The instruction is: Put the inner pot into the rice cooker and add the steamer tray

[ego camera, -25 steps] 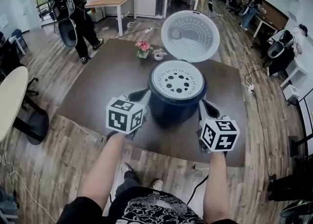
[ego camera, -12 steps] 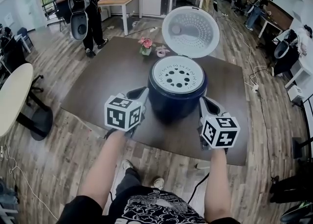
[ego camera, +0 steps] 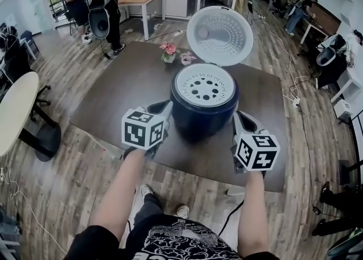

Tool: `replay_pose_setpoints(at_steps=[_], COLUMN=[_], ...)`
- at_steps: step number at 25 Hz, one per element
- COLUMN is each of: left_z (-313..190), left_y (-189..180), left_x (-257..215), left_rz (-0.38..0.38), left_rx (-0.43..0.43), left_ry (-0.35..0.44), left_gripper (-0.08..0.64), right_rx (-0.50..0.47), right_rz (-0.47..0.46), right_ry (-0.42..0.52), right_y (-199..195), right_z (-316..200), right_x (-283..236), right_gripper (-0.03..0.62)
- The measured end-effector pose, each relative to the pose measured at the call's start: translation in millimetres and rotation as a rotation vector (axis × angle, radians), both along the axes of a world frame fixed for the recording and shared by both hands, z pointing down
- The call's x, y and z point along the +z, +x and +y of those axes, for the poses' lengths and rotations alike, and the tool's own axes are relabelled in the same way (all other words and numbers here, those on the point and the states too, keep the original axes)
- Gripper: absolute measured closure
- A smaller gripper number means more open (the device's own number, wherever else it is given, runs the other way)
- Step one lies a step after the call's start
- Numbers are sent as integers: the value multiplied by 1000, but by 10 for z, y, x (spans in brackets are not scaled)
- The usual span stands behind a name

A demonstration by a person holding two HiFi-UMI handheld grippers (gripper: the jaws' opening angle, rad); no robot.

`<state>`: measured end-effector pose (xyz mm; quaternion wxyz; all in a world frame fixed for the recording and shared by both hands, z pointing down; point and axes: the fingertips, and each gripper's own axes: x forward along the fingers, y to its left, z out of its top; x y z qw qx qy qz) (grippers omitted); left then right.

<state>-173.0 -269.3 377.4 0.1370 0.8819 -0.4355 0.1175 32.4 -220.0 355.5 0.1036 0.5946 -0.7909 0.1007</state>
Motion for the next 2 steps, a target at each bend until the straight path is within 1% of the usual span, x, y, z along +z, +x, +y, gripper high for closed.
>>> replay_pose_setpoints(at_steps=[2], left_z=[-31], left_y=[-53], left_x=[-2], left_rz=[-1], left_rx=[3], left_ry=[-4], left_gripper=[555], right_rx=[2], right_rz=[-1], right_ry=[-1], right_y=[-53], right_z=[-30], right_x=[-19], right_gripper=[592])
